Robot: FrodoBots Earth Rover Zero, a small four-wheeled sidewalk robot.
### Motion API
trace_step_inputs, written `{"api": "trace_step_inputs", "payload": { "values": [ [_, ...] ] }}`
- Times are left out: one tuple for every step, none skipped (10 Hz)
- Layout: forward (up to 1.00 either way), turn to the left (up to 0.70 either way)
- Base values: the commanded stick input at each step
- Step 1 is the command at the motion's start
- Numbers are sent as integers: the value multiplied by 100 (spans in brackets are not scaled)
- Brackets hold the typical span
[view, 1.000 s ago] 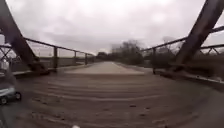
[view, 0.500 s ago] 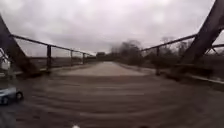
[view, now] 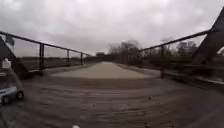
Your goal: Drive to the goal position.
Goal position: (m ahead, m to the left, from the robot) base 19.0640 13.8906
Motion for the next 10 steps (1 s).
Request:
{"api": "trace_step_inputs", "payload": {
  "values": [
    [100, 0],
    [100, 6],
    [100, 4],
    [100, 1],
    [100, 0],
    [100, 0],
    [100, 0],
    [100, 0],
    [100, 0],
    [100, 0]
  ]
}}
